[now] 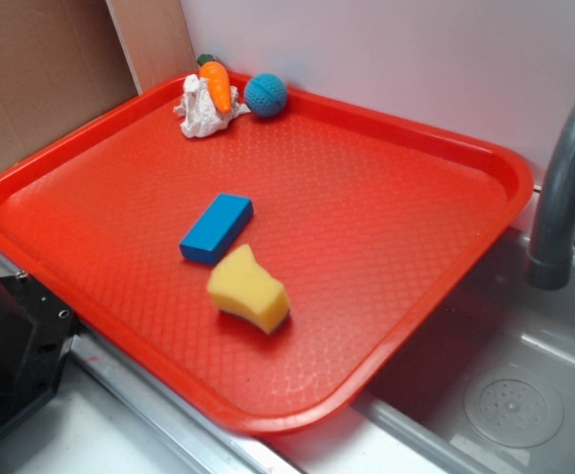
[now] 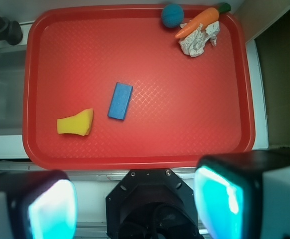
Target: Grab the green sponge.
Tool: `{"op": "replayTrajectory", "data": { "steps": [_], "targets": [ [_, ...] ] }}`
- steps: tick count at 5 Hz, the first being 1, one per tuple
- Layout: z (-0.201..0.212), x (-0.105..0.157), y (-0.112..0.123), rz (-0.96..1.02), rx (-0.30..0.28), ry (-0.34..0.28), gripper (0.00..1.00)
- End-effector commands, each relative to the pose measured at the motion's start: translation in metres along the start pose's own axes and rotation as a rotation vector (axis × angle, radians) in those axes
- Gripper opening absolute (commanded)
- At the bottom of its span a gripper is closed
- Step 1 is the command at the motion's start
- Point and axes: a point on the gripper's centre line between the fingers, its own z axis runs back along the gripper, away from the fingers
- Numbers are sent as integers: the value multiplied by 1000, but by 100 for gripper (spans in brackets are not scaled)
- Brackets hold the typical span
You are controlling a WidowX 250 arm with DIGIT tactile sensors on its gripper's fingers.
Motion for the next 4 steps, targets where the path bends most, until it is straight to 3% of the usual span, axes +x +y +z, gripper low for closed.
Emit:
{"op": "replayTrajectory", "data": {
  "steps": [1, 2, 3, 4],
  "targets": [
    [0, 0, 0, 0, 0, 0, 100],
    [-45, 15, -31, -252, -7, -41, 100],
    [-76, 19, -58, -510, 37, -91, 100],
    [-76, 19, -58, -510, 37, -91, 100]
  ]
}}
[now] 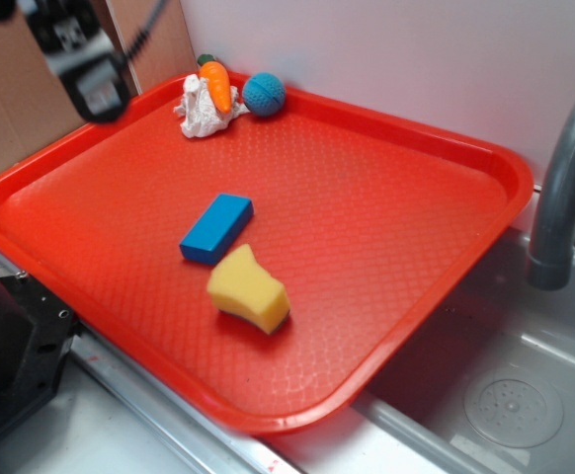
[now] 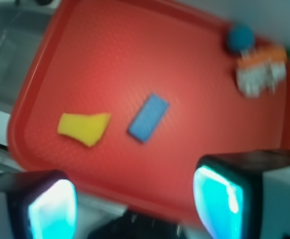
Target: Grab the green sponge.
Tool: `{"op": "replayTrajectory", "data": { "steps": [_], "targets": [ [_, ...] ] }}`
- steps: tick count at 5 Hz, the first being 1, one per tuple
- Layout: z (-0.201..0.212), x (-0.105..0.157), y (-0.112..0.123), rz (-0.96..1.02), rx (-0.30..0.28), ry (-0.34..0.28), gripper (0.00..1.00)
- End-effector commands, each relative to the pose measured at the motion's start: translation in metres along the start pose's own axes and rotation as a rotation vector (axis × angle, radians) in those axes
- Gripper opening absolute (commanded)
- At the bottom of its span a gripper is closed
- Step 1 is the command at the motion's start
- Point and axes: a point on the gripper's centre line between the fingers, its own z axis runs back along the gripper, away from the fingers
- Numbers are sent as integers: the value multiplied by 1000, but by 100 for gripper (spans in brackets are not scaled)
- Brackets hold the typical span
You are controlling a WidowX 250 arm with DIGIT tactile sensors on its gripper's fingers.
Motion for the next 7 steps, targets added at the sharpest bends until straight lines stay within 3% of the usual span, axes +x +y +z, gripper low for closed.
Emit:
{"op": "replayTrajectory", "data": {
  "steps": [1, 2, 3, 4, 6, 7],
  "targets": [
    [4, 4, -1, -11, 4, -29, 100],
    [4, 4, -1, -11, 4, -29, 100],
    [-31, 9, 5, -243, -74, -192, 100],
    [-58, 12, -6, -482, -157, -162, 100],
    [-92, 14, -25, -998, -189, -22, 100],
    [-119, 14, -37, -1121, -195, 33, 100]
  ]
}}
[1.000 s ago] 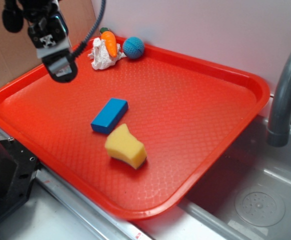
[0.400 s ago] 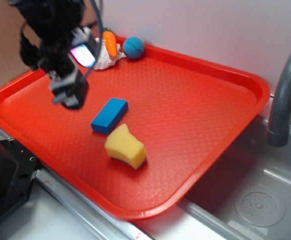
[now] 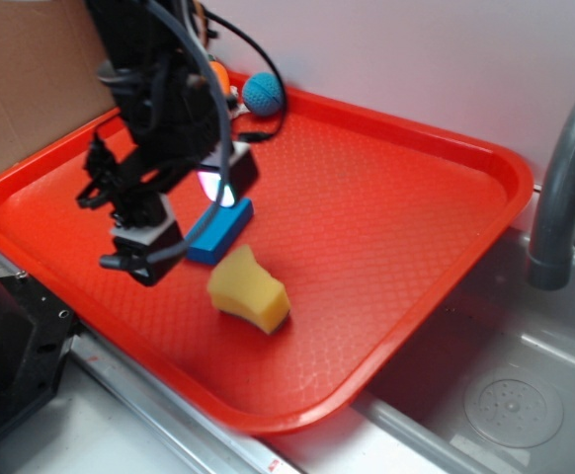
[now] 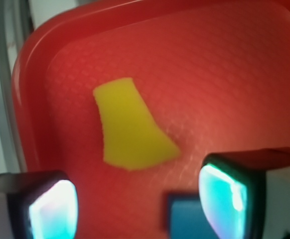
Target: Grab the green sponge.
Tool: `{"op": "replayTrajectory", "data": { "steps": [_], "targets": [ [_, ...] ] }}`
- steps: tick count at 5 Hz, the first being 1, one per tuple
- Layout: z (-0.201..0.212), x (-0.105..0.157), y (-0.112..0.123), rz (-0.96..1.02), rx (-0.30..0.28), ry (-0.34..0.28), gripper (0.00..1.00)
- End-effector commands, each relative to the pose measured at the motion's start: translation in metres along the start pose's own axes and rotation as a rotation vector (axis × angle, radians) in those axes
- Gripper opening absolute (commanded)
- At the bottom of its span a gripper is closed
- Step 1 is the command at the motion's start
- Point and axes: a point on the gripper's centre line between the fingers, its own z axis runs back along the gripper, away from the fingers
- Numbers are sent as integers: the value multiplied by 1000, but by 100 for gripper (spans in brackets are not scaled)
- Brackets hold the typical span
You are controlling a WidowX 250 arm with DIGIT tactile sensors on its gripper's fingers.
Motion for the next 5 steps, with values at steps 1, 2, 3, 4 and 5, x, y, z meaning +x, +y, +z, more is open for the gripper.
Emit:
{"op": "replayTrajectory", "data": {
  "steps": [1, 2, 3, 4, 5],
  "targets": [
    [-52, 23, -10, -142, -31, 68, 100],
    [-59, 29, -18, -62, -9, 83, 0],
    [-22, 22, 3, 143, 75, 80, 0],
    [29, 3, 6, 386, 167, 0, 0],
    [83, -42, -1, 635, 215, -46, 0]
  ]
}}
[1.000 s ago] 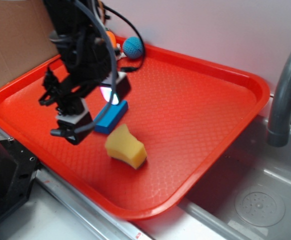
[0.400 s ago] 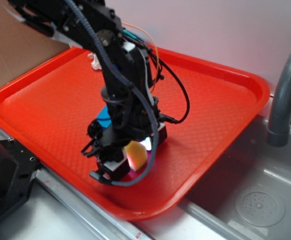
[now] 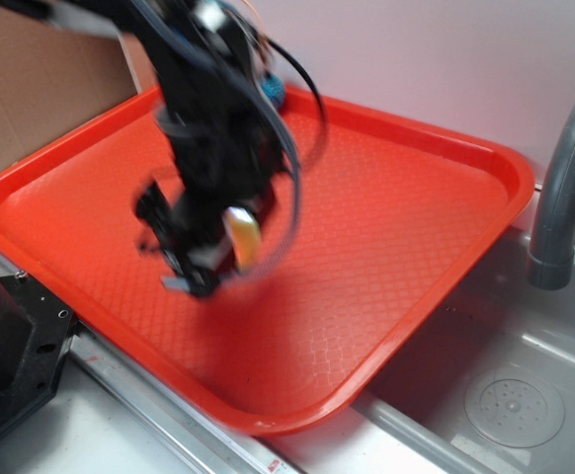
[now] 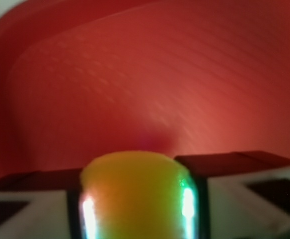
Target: Grab the green sponge.
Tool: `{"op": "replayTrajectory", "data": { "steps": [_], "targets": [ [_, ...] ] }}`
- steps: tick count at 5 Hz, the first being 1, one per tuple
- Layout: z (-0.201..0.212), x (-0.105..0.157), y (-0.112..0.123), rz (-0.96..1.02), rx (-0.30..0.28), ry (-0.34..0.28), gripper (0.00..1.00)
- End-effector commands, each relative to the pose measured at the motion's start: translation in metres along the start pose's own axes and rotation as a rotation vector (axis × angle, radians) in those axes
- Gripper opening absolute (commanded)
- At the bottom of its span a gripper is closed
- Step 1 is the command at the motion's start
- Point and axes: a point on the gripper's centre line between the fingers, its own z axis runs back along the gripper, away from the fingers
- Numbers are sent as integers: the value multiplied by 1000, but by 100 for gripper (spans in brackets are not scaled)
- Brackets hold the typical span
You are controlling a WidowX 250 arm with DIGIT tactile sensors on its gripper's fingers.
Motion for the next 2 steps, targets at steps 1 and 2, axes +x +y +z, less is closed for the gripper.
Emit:
{"op": "replayTrajectory", "data": {
  "steps": [1, 2],
  "targets": [
    [106, -86, 26, 509, 62, -8, 0],
    [114, -119, 25, 755, 74, 52, 0]
  ]
}}
